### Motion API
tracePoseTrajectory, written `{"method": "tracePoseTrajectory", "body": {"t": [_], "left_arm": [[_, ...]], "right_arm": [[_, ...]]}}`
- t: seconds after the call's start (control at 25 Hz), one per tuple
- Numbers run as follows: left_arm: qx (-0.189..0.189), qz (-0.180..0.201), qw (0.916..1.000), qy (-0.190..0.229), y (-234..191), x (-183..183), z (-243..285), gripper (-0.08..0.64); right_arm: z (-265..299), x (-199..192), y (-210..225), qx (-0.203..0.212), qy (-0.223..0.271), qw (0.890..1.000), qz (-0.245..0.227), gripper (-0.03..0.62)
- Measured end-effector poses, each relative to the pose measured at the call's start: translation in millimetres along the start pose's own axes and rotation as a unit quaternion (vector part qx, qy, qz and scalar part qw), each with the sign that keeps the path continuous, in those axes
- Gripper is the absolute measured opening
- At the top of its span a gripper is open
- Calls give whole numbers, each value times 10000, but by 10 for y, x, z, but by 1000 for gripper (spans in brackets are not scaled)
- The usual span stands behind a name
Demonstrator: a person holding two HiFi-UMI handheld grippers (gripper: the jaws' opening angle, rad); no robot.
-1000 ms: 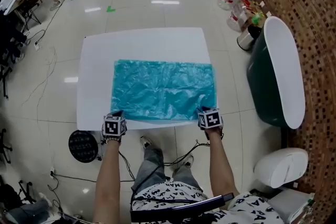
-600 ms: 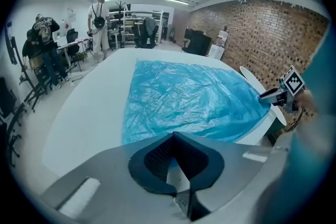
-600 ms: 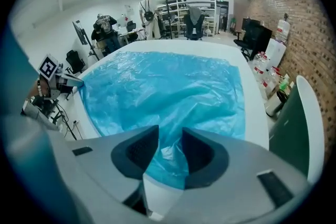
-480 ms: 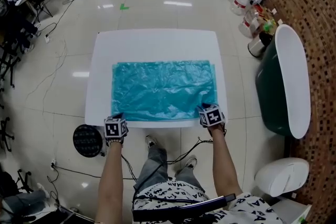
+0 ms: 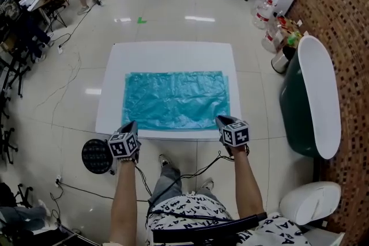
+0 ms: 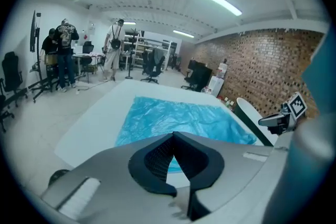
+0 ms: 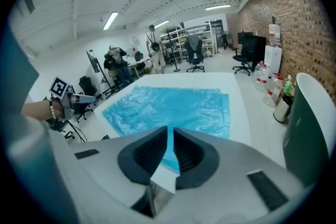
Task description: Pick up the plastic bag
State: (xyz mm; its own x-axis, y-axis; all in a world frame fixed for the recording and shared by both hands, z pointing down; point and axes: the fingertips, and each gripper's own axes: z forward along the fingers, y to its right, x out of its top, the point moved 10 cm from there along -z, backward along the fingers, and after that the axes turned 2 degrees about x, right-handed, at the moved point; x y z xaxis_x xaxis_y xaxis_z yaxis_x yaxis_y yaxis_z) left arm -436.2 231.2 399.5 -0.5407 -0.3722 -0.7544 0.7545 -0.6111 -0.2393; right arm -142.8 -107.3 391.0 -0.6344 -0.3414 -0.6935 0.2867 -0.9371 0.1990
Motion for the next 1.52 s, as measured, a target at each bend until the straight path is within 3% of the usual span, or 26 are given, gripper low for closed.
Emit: {"method": "tracePoseTrajectory", "body": {"t": [0.12,0.28,0.56,0.8,0.96,1.52], "left_arm": [[-189,-52,9991,382,416,-85,-332,0],[-361,-227,9966,704,1008,-256,-736,2],[-885,-19,9908,1025,1648,-327,-1128,0],[-1155,276,9877,1013,1548,-245,-1232,2],[-1205,403,9859,1085,1344,-119,-1315,2],[-1460,427,9818,1138,1119,-7,-1294,2]], "right_arm": [[-288,-126,-193,38,319,9994,-162,1],[-606,-310,-409,158,610,9977,-257,-2],[-1014,-414,-720,338,1139,9929,-81,-2],[-1162,-167,-1058,213,1510,9882,103,-2],[-1147,-65,-1310,-30,1624,9867,-60,-2],[-1071,-111,-1583,-246,1428,9894,-83,0]]}}
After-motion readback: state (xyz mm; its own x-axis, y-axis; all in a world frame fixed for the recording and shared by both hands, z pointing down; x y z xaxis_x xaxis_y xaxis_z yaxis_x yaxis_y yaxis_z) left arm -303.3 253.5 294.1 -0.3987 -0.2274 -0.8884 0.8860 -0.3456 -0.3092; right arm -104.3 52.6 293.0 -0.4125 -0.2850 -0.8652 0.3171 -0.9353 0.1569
